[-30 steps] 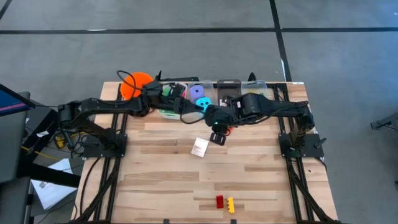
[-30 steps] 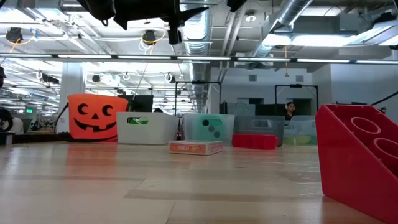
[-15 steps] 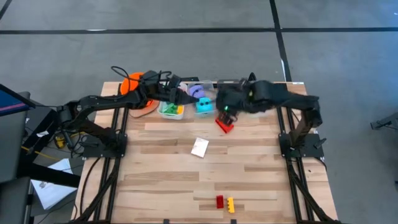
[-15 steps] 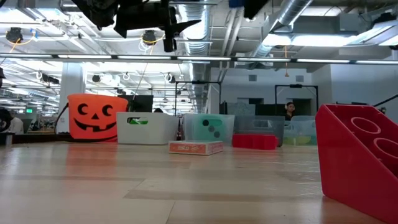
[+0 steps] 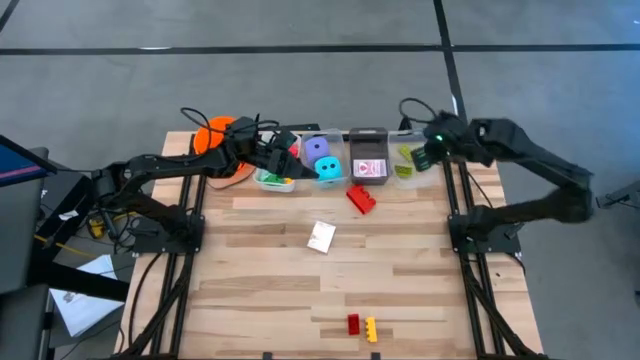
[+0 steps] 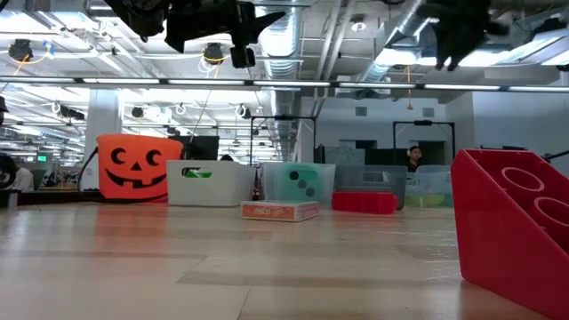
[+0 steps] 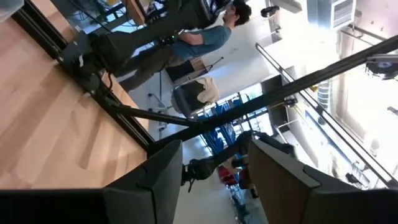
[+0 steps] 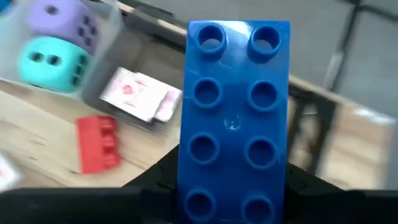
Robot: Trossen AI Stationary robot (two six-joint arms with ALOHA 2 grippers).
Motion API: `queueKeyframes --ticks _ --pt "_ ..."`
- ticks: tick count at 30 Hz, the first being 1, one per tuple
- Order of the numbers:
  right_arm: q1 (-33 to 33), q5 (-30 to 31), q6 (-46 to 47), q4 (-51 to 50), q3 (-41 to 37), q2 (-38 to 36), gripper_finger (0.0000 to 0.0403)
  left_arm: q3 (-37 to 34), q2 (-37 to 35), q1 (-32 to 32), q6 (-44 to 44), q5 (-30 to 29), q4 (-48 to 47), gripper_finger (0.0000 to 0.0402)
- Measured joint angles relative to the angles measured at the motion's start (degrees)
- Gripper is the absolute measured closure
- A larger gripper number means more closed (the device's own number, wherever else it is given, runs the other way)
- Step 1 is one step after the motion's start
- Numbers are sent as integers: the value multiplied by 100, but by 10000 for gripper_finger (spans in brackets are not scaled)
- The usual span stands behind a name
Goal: Pick & Place Toys
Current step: Put the blue game piece into the right transparent bin, then put the 3 stud red game piece into the white bin
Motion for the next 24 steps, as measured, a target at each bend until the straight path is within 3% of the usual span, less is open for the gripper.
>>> queueKeyframes --ticks 5,11,19,24 --pt "-374 -477 128 1512 -1661 -883 280 0 0 0 -5 -209 2 226" --pt "-1111 -814 36 1995 -2610 -768 259 0 0 -36 24 -577 2 228" --pt "-1884 -1671 -514 2922 -2670 -164 272 0 0 -314 -40 -659 4 229" --pt "-1986 -1922 -504 2998 -2471 7 251 0 0 -575 273 -817 4 231"
